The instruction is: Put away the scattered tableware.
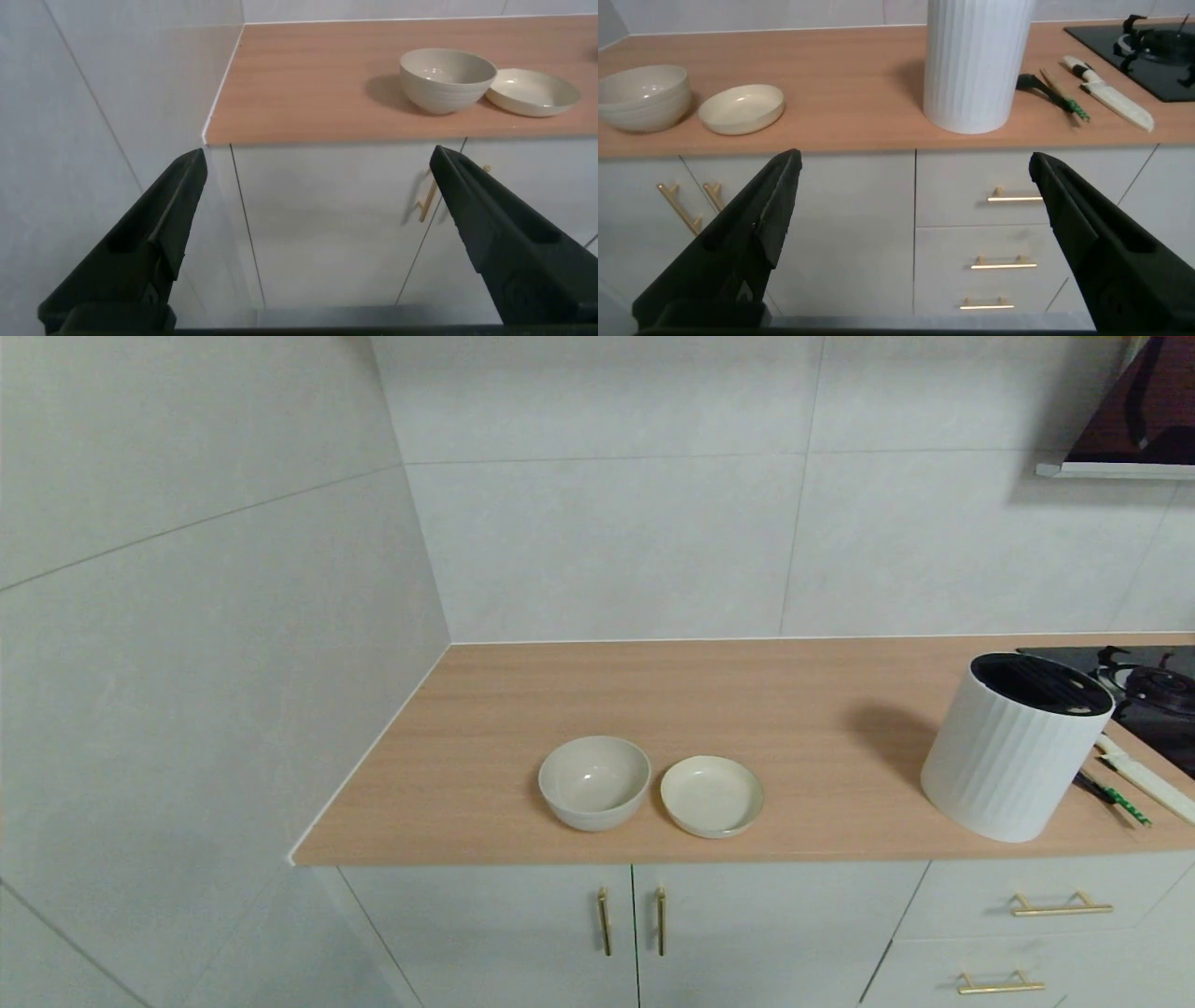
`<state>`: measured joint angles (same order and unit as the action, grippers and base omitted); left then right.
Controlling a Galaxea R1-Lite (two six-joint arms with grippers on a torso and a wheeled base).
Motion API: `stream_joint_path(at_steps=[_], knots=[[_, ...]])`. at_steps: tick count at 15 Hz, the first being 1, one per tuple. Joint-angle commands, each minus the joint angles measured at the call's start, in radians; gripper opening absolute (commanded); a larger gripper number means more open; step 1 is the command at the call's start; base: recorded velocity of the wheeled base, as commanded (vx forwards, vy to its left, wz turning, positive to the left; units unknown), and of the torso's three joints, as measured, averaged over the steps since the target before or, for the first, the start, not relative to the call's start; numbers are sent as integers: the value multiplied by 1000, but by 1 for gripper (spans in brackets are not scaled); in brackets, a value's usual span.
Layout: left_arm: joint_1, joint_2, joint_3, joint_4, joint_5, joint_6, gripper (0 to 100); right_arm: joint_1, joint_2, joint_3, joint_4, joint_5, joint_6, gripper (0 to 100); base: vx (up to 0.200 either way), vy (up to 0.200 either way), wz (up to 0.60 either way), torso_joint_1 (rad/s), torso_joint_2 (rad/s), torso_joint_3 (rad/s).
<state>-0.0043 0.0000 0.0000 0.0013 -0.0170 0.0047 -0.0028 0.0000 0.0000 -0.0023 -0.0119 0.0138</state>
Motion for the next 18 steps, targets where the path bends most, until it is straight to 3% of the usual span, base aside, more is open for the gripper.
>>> stream_joint_path(at_steps=[1, 8, 18], knots=[[0, 2, 0, 0, 0, 0, 100, 0, 0, 0, -1, 0, 0, 100, 0, 0, 0, 0, 0, 0], [0, 2, 0, 0, -1, 5, 100, 1, 2, 0, -1, 0, 0, 100, 0, 0, 0, -24, 50, 26], [0, 2, 0, 0, -1, 1, 100, 1, 2, 0, -1, 0, 0, 100, 0, 0, 0, -219, 488, 262]])
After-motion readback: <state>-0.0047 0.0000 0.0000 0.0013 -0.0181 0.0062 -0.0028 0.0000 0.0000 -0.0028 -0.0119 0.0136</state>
